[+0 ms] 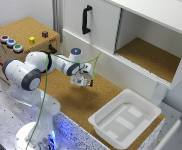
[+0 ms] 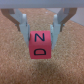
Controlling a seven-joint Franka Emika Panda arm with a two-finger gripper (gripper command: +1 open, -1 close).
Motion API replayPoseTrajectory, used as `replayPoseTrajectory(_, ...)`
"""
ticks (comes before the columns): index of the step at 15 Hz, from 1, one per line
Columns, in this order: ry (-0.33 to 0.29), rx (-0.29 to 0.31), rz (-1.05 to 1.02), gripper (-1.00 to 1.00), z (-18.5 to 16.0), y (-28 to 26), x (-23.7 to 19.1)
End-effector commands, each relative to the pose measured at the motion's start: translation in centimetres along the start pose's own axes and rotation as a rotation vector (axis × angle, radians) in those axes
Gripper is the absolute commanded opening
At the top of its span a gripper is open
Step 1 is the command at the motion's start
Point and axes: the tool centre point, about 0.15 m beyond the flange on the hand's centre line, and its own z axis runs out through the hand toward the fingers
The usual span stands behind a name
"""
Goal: Turn the pink block left
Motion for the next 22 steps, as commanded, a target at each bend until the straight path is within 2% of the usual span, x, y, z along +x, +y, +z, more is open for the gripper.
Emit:
replayPoseTrajectory(1,-0.057,0.087,-0.249,-1.0,0.6,1.8,-1.0)
replayPoseTrajectory(5,-0.072,0.161,-0.507,-1.0,1.7,1.9,-1.7)
replayPoseTrajectory(7,-0.08,0.174,-0.623,-1.0,1.8,2.0,-1.8)
replayPoseTrajectory(11,-0.063,0.23,-0.757,-1.0,2.1,2.5,-1.9)
replayPoseTrajectory(13,-0.036,0.275,-0.805,-1.0,2.6,2.4,-2.0)
replayPoseTrajectory(16,-0.025,0.284,-0.862,-1.0,3.6,2.6,-1.5)
replayPoseTrajectory(18,-0.017,0.325,-0.877,-1.0,4.0,2.9,-1.2)
replayPoseTrajectory(22,-0.01,0.343,-0.839,-1.0,4.6,2.9,-0.9)
